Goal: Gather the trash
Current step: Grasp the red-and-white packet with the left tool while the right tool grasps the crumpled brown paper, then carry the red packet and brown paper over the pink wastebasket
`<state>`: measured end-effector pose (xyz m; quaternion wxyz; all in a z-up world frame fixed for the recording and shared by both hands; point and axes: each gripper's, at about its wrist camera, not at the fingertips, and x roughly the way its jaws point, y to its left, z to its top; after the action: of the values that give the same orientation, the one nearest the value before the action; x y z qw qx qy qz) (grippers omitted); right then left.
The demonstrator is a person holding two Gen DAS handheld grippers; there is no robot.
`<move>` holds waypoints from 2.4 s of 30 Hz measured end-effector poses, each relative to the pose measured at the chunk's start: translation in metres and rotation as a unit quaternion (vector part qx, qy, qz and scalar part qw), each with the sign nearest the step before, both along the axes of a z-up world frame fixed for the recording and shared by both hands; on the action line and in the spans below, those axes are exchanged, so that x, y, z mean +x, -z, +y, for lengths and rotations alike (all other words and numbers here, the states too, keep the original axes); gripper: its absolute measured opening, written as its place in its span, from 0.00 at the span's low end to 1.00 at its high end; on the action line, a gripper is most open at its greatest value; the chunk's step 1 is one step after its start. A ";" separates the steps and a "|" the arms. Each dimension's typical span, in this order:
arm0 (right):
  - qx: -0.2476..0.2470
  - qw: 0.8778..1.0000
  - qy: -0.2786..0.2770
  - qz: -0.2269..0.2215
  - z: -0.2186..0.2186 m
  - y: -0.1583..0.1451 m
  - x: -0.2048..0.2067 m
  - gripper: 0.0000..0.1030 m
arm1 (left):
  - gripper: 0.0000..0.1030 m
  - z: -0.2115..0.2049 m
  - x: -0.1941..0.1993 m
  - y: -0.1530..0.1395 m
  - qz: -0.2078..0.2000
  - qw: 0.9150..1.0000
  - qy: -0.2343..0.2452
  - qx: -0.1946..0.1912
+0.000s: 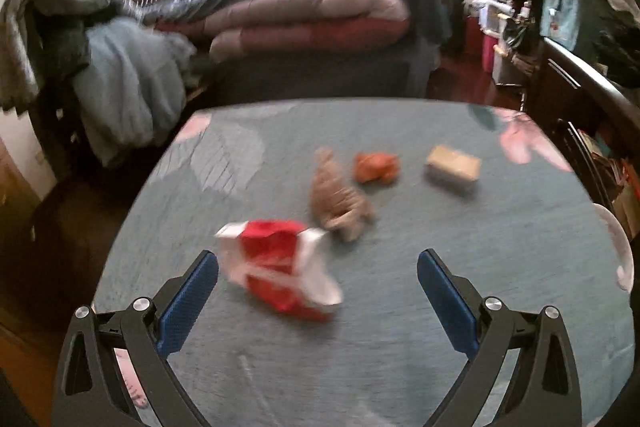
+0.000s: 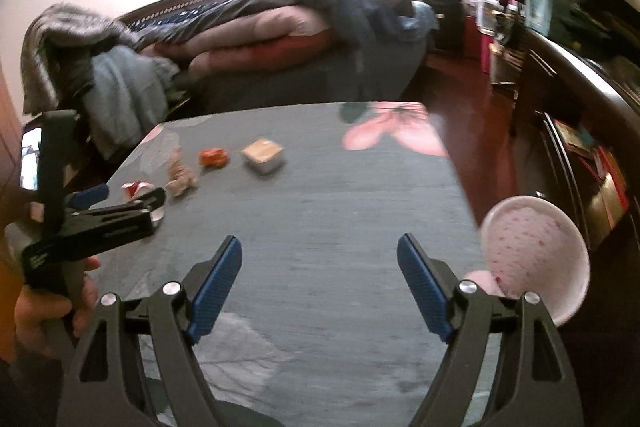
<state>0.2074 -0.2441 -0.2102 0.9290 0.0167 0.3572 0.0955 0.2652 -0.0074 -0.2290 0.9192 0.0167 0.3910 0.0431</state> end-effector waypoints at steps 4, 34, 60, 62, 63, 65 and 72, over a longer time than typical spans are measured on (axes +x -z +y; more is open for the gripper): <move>-0.008 1.000 -0.015 0.010 0.028 0.005 0.012 0.79 | 0.96 0.024 0.011 0.014 0.015 1.000 -0.001 -0.027; -0.012 0.994 -0.069 0.089 0.202 0.052 0.143 0.81 | 0.66 0.134 -0.022 0.008 -0.003 0.994 -0.087 -0.059; 0.041 0.995 -0.055 0.073 0.132 0.027 0.091 0.23 | 0.66 0.099 -0.037 -0.016 -0.015 0.996 -0.058 -0.068; 0.051 0.995 -0.048 0.066 0.114 0.022 0.082 0.23 | 0.66 0.086 -0.039 -0.021 -0.018 0.997 -0.047 -0.066; 0.054 0.996 -0.043 0.062 0.106 0.019 0.078 0.23 | 0.66 0.080 -0.039 -0.024 -0.019 0.997 -0.042 -0.066; 0.060 0.996 -0.033 0.054 0.088 0.014 0.070 0.23 | 0.66 0.066 -0.039 -0.030 -0.023 0.997 -0.029 -0.067; 0.074 0.997 0.005 0.022 0.025 -0.002 0.038 0.24 | 0.66 0.010 -0.040 -0.048 -0.034 0.997 0.022 -0.066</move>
<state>0.2459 -0.2188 -0.2079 0.9175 0.0889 0.3697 0.1168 0.2252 0.0024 -0.1808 0.9316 -0.0373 0.3615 -0.0025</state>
